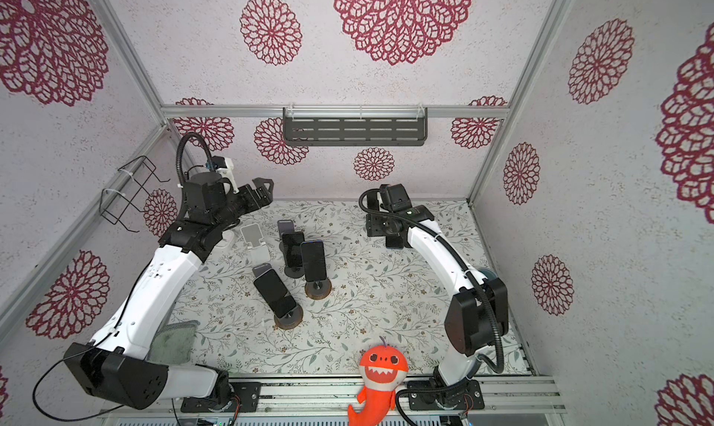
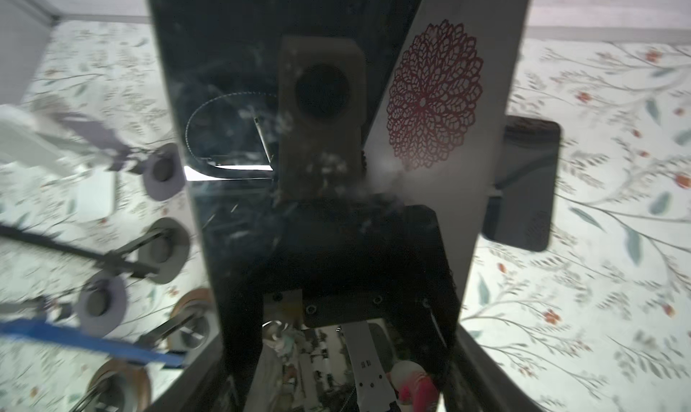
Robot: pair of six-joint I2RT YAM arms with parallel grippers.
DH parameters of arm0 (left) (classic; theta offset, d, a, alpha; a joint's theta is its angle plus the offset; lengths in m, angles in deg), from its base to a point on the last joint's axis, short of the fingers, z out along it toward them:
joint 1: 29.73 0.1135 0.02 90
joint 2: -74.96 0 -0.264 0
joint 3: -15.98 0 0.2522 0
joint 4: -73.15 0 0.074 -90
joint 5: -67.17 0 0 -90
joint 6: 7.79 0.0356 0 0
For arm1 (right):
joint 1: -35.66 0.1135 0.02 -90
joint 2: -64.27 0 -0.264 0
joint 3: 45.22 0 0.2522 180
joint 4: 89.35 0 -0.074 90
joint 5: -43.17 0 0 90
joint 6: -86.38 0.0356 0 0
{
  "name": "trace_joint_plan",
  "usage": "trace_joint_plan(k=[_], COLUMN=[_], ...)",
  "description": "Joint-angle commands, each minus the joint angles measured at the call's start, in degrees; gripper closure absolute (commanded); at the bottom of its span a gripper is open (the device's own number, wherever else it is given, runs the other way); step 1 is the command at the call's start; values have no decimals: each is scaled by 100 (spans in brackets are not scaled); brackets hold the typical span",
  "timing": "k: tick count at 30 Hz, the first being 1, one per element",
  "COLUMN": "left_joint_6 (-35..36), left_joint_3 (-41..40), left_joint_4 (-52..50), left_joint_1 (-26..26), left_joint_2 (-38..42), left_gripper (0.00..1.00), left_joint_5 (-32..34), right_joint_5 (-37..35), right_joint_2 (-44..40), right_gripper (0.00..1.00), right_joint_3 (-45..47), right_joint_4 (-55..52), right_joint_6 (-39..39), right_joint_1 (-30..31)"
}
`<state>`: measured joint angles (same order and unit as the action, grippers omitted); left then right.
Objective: Remove the phone from the phone stand
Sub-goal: Place the phone at the top-center of the table.
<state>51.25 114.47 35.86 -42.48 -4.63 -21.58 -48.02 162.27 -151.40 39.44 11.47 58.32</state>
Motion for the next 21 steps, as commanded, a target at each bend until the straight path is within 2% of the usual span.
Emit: trace_joint_plan(k=[1, 5, 9, 12, 16, 21], left_joint_6=[394, 577, 635, 818, 1014, 977], left_joint_3=[-14, -210, -769, -834, -870, -896], left_joint_4=[-488, -609, -285, -381, -381, -357], left_joint_1=[98, 98, 115, 116, 128, 250], left_joint_2=[32, 116, 294, 295, 313, 261], left_gripper=[2, 2, 2, 2, 2, 2], left_joint_5=[331, 553, 760, 857, 955, 708], right_joint_5=[-411, -654, -895, -1139, -1075, -958], right_joint_2=[426, 999, 1962, 2533, 2773, 3090], right_gripper=[100, 100, 100, 100, 100, 100], right_joint_3=[-426, -791, -1771, -2291, -2258, -2347], right_joint_4=[-28, -169, -855, -1162, -863, -690], right_joint_6=[146, 295, 422, 466, 658, 844], right_joint_1=[-136, -213, -262, -257, -247, -236])
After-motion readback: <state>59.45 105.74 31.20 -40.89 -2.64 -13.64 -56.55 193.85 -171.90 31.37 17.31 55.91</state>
